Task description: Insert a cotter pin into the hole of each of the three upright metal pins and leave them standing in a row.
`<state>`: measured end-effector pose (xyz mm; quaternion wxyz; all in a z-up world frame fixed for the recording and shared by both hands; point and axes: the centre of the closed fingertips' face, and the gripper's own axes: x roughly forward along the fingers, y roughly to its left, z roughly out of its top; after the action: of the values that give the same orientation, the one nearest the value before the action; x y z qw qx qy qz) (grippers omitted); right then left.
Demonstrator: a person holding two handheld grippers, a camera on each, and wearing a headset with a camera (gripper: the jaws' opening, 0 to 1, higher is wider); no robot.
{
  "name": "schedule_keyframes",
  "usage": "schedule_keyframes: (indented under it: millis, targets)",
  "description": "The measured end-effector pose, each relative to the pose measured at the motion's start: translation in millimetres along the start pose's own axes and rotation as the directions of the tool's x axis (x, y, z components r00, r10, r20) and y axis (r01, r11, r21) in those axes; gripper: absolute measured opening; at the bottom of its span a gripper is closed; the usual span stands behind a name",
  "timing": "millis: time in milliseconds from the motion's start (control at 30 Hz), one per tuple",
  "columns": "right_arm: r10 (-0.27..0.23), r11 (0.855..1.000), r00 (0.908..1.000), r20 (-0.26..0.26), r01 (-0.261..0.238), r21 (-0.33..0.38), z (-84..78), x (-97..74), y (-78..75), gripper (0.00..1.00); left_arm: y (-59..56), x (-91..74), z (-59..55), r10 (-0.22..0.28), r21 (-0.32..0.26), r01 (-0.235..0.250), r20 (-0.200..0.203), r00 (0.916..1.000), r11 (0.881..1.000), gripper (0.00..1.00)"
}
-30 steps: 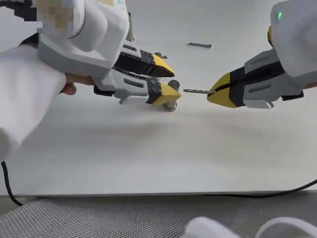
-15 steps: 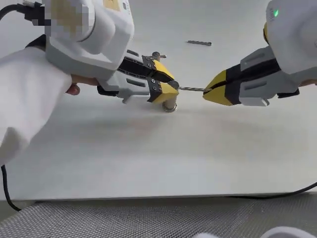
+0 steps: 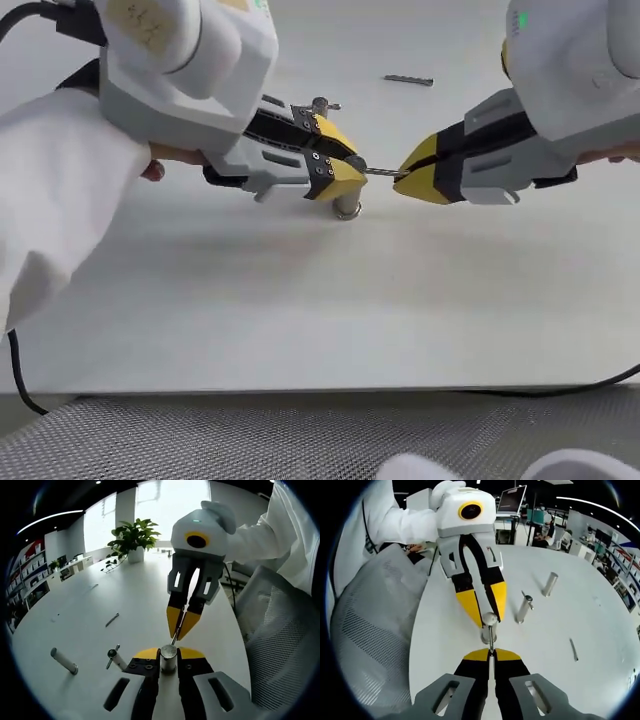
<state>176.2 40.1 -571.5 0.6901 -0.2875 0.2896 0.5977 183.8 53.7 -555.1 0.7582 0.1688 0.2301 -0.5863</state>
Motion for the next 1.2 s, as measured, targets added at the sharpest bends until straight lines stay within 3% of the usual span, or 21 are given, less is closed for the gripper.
schedule_keyframes:
  millis: [233,633,900,967,1067,1100,1200]
  targets:
    - [0.019,1.000,0.9998,0.004,-0.019,-0.011,16.3,10.2,4.6,0.00,-5.3,-3.1,3.4,-0.003,0.002,0.003,-0.001,1.0000,1.000,0.11]
    - [0.046,0.993,0.9979,-0.046,-0.051,-0.108,12.2,10.1,1.1,0.00,-8.5,-2.7,5.4,-0.017,0.017,0.017,-0.003,0.9998,1.000,0.11]
    - [0.043,0.991,0.9972,-0.060,-0.051,-0.126,13.6,13.1,-2.0,0.00,-8.6,-2.6,6.4,-0.020,0.027,0.020,0.001,0.9998,0.999,0.11]
    - [0.027,0.990,0.9970,-0.072,-0.037,-0.138,11.3,12.5,-5.5,0.09,-9.6,-2.7,7.4,-0.032,0.053,0.031,0.009,0.9995,0.998,0.12]
    - [0.006,0.991,0.9973,-0.074,-0.016,-0.136,8.7,9.8,-9.0,0.27,-10.2,-3.8,13.3,-0.049,0.022,0.048,0.056,0.9972,0.999,0.30]
    - [0.001,0.992,0.9975,-0.070,-0.010,-0.127,8.4,8.0,-9.9,0.27,-9.7,-5.6,12.5,-0.046,0.027,0.045,0.054,0.9975,0.999,0.38]
    - [0.006,0.997,0.9995,-0.032,-0.009,-0.079,12.1,3.5,-8.5,0.25,-10.8,-12.1,10.2,-0.050,0.030,0.048,0.058,0.9971,0.998,0.48]
